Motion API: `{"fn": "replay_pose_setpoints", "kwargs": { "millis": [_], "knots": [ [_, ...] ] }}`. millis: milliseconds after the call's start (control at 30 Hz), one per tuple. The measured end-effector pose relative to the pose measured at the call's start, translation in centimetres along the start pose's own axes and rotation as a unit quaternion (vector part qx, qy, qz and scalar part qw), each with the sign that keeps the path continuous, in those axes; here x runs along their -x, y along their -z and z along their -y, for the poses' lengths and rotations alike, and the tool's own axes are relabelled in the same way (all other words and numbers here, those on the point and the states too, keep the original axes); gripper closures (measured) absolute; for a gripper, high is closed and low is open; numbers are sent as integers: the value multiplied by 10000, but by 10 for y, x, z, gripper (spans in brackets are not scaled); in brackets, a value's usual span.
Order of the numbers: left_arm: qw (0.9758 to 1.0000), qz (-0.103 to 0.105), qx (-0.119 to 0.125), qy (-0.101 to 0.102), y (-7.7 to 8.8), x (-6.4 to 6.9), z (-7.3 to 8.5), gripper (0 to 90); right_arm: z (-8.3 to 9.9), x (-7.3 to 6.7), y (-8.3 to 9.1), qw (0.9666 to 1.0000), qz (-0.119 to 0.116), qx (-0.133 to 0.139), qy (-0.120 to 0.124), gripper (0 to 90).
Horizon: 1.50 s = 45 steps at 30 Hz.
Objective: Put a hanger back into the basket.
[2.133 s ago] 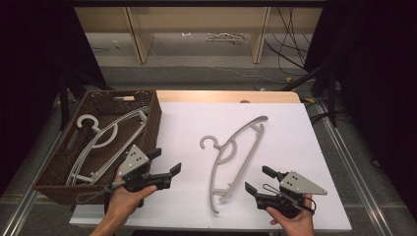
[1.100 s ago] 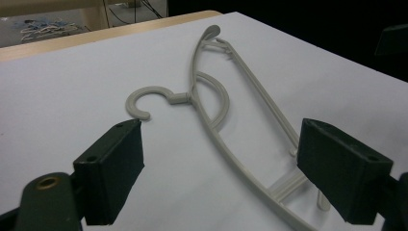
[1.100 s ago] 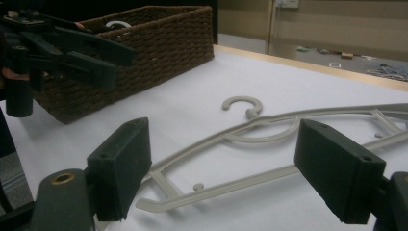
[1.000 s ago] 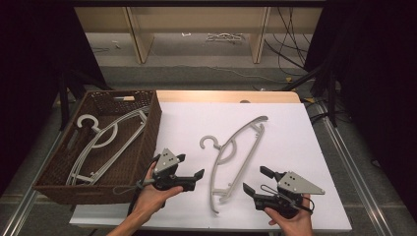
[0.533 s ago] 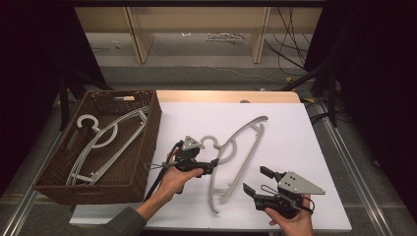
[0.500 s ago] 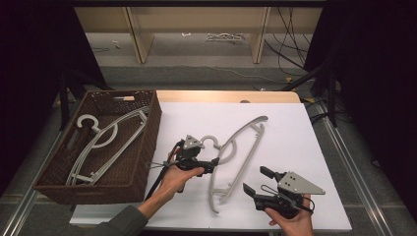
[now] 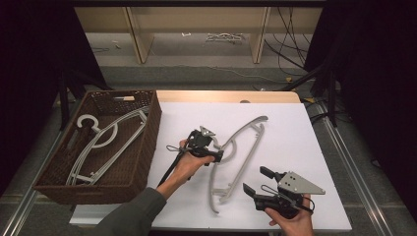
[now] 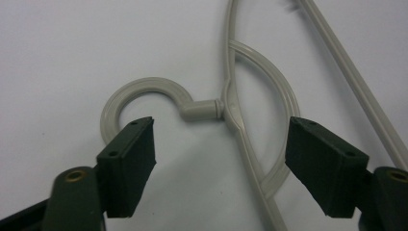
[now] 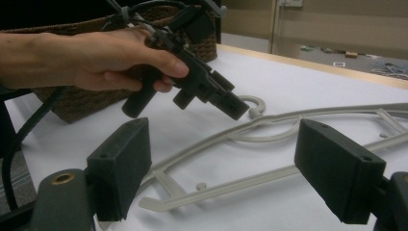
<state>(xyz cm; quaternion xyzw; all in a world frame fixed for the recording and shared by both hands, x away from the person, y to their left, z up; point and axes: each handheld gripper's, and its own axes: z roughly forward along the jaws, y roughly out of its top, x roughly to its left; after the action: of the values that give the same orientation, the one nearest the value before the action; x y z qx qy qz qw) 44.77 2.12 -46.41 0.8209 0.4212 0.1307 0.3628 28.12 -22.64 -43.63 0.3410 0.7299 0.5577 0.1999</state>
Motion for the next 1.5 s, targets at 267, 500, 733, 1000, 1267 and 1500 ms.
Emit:
{"fn": "replay_pose_setpoints", "kwargs": {
  "millis": [267,500,733,1000,1267,1500],
  "knots": [
    [9993,84,-352,106,-17,4,-7,393,0,0,0,10000,-7,-16,15,215],
    [9977,-12,-673,69,-29,5,-9,506,-1,0,0,10000,-24,-10,17,215],
    [9927,-25,-1191,-185,-30,12,-19,579,-1,0,0,10000,-37,-3,26,214],
    [9882,9,-1466,-450,-31,13,-24,683,-1,0,-1,10000,-69,14,10,214],
    [9834,-81,-1707,-611,-34,18,-30,679,-1,0,-1,10000,-28,-7,24,214],
    [9810,-28,-1786,-761,-35,17,-32,699,-1,-1,-1,10000,-26,-4,33,214]
  ]
}}
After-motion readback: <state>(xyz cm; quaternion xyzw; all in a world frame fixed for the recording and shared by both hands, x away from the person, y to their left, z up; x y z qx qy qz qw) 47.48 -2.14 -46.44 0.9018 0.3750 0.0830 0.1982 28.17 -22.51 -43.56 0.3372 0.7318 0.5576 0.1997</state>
